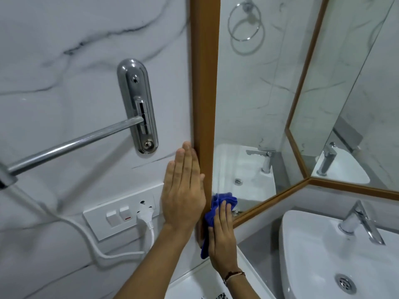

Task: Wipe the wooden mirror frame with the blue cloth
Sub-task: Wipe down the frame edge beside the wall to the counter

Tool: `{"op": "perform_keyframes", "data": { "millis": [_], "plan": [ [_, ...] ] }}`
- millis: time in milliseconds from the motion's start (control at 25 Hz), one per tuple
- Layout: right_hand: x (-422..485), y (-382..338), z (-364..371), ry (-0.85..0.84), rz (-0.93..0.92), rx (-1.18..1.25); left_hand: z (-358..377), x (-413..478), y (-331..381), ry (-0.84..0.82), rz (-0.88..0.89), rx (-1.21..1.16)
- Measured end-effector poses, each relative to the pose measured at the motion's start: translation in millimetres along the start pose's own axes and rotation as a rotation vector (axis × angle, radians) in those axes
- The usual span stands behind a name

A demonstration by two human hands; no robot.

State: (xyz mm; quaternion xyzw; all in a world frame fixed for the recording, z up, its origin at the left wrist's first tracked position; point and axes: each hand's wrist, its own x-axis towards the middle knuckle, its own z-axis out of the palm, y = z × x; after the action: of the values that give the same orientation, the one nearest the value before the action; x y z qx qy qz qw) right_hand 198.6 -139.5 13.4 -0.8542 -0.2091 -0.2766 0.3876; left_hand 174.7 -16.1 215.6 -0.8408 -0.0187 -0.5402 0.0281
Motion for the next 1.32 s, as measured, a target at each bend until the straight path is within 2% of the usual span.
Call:
{"op": "perform_keyframes", "data": {
  "millis": [120, 160, 200, 280, 320, 360, 400, 440, 520, 600, 680, 720, 760, 840, 880, 960, 1040, 1120, 1160, 1240, 1320],
  "plan": [
    [-22.8, -2.4, 7.3, -0.002, 0.065, 0.100, 1.2, -7.9, 4.3, -0.013, -0.012, -0.017],
    [-29.9, -7.3, 12.5, -0.005, 0.154, 0.197, 0.7, -12.7, 6.5, -0.023, -0.031, -0.035],
    [-30.1, -14.5, 18.2, 0.003, 0.281, 0.380, 1.5, -18.8, 7.8, -0.031, -0.046, -0.058],
    [-1.7, -26.5, 17.6, 0.227, 0.583, 0.861, 5.5, -34.0, 9.7, -0.055, -0.052, -0.078],
    [25.7, -23.0, 8.6, 0.392, 0.728, 0.892, 6.5, -39.7, 9.9, -0.065, -0.052, -0.088],
    [55.1, -9.9, -2.3, 0.490, 0.853, 0.756, 6.4, -43.2, 9.9, -0.067, -0.055, -0.111],
    [83.2, 4.0, -18.8, 0.533, 0.960, 0.633, 6.6, -45.8, 9.4, -0.063, -0.053, -0.138],
    [106.5, 24.5, -32.2, 0.616, 1.012, 0.610, 8.0, -47.7, 9.1, -0.060, -0.044, -0.152],
    [126.1, 53.3, -36.5, 0.713, 1.051, 0.596, 10.1, -48.7, 9.7, -0.053, -0.047, -0.155],
    [104.5, 20.6, -9.6, 0.687, 1.090, 0.743, 10.9, -47.4, 10.0, -0.050, -0.063, -0.169],
    [59.6, -30.5, 24.2, 0.610, 1.067, 0.988, 13.3, -49.3, 9.5, -0.035, -0.059, -0.151],
    [44.6, -48.3, 29.7, 0.569, 1.028, 1.017, 14.3, -50.6, 8.8, -0.031, -0.054, -0.137],
    [46.7, -50.9, 24.1, 0.564, 1.002, 0.949, 15.4, -51.1, 9.0, -0.035, -0.048, -0.138],
    [85.4, -14.5, -12.4, 0.610, 1.046, 0.632, 15.2, -49.4, 9.8, -0.047, -0.057, -0.161],
    [102.4, 14.2, -24.2, 0.635, 1.072, 0.600, 14.2, -48.3, 10.1, -0.049, -0.061, -0.181],
    [122.7, 41.1, -39.2, 0.669, 1.105, 0.689, 12.2, -49.9, 11.7, -0.047, -0.046, -0.183],
    [98.0, 7.8, -16.6, 0.644, 1.122, 0.646, 10.3, -48.4, 11.5, -0.040, -0.064, -0.183],
    [51.4, -33.7, 25.8, 0.605, 0.947, 0.769, 12.7, -49.5, 9.5, -0.028, -0.067, -0.183],
    [45.8, -37.6, 31.6, 0.608, 0.893, 0.751, 15.4, -51.1, 9.5, -0.026, -0.058, -0.171],
    [75.1, -13.5, 0.2, 0.617, 0.958, 0.529, 17.6, -49.7, 9.3, -0.021, -0.070, -0.178],
    [110.0, 36.6, -32.4, 0.620, 1.025, 0.542, 16.4, -48.5, 10.6, -0.016, -0.069, -0.209]
  ]
}}
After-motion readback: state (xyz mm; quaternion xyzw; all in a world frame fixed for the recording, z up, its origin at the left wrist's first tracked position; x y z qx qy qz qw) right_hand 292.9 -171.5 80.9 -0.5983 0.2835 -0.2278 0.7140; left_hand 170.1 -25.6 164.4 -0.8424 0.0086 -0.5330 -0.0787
